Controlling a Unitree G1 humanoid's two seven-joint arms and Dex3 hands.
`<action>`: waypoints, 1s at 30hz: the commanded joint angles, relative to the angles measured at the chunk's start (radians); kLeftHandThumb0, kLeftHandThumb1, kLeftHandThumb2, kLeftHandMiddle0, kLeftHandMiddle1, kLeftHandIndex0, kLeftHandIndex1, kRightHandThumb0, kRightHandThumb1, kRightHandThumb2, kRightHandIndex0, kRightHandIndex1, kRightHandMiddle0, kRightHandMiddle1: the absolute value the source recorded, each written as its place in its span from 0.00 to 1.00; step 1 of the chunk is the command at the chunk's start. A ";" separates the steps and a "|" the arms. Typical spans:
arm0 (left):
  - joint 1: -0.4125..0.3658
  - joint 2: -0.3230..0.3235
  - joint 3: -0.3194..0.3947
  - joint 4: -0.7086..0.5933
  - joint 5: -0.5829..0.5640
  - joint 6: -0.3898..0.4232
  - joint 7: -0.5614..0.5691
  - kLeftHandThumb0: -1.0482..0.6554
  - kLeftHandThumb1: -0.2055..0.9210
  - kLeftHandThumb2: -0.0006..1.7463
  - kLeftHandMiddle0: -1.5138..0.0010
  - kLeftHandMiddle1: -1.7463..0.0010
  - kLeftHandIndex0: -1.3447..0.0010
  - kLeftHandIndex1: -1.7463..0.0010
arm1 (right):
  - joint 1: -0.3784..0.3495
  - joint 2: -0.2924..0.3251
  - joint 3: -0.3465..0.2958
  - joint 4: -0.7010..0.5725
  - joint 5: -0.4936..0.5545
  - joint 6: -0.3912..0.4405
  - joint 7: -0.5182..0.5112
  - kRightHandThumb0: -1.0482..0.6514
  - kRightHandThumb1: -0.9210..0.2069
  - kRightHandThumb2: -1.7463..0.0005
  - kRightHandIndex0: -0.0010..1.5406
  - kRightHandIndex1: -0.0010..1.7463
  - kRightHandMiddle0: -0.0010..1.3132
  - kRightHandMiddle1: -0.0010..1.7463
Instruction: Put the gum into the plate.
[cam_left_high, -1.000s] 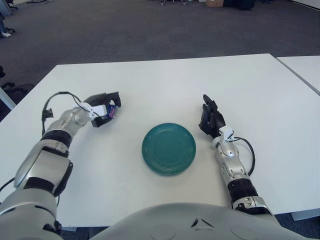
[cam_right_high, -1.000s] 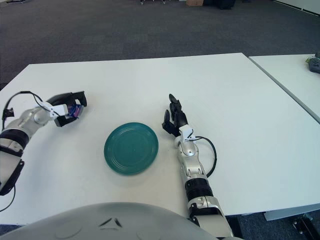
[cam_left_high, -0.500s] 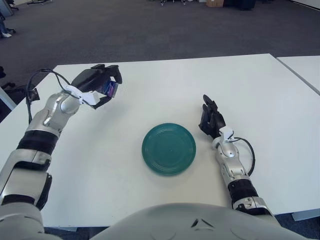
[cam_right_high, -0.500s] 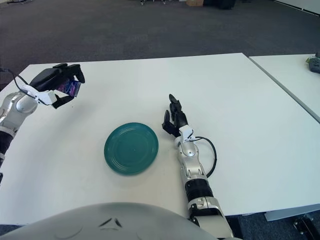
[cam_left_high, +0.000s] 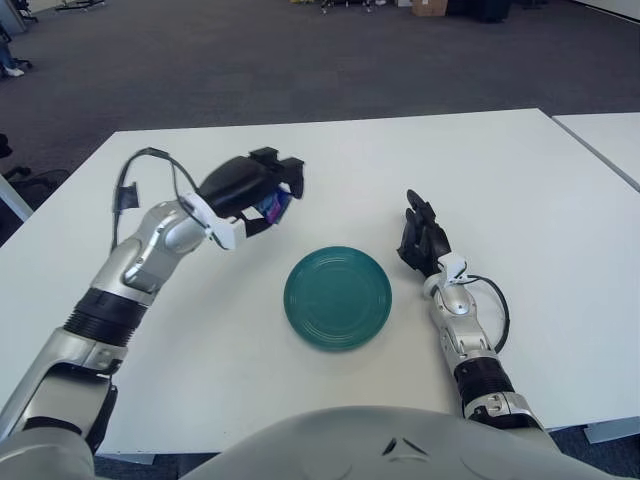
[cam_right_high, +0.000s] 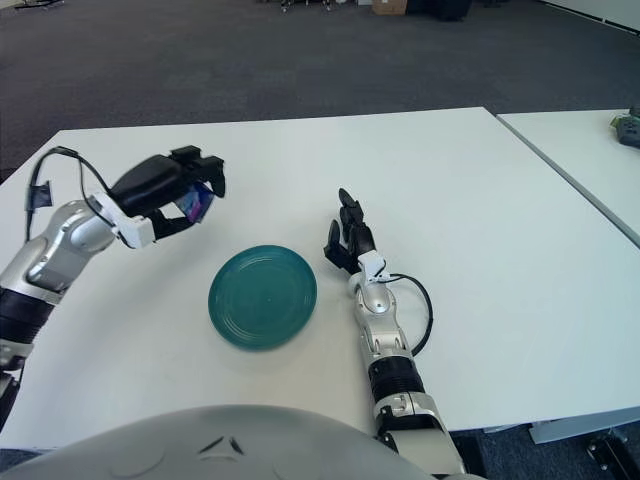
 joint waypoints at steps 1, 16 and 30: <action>0.001 -0.007 -0.006 -0.023 0.006 -0.007 -0.030 0.62 0.35 0.83 0.57 0.04 0.59 0.00 | 0.059 0.001 0.002 0.069 -0.003 0.065 -0.003 0.19 0.00 0.46 0.04 0.00 0.00 0.15; -0.027 -0.104 -0.125 -0.049 0.053 -0.025 -0.147 0.62 0.30 0.85 0.55 0.08 0.51 0.00 | 0.071 0.000 0.012 0.055 -0.008 0.069 0.001 0.20 0.00 0.45 0.05 0.00 0.00 0.15; -0.111 -0.221 -0.256 0.227 0.060 -0.113 -0.194 0.62 0.29 0.86 0.56 0.07 0.50 0.00 | 0.044 -0.010 0.007 0.139 -0.010 0.011 -0.008 0.20 0.00 0.47 0.04 0.00 0.00 0.14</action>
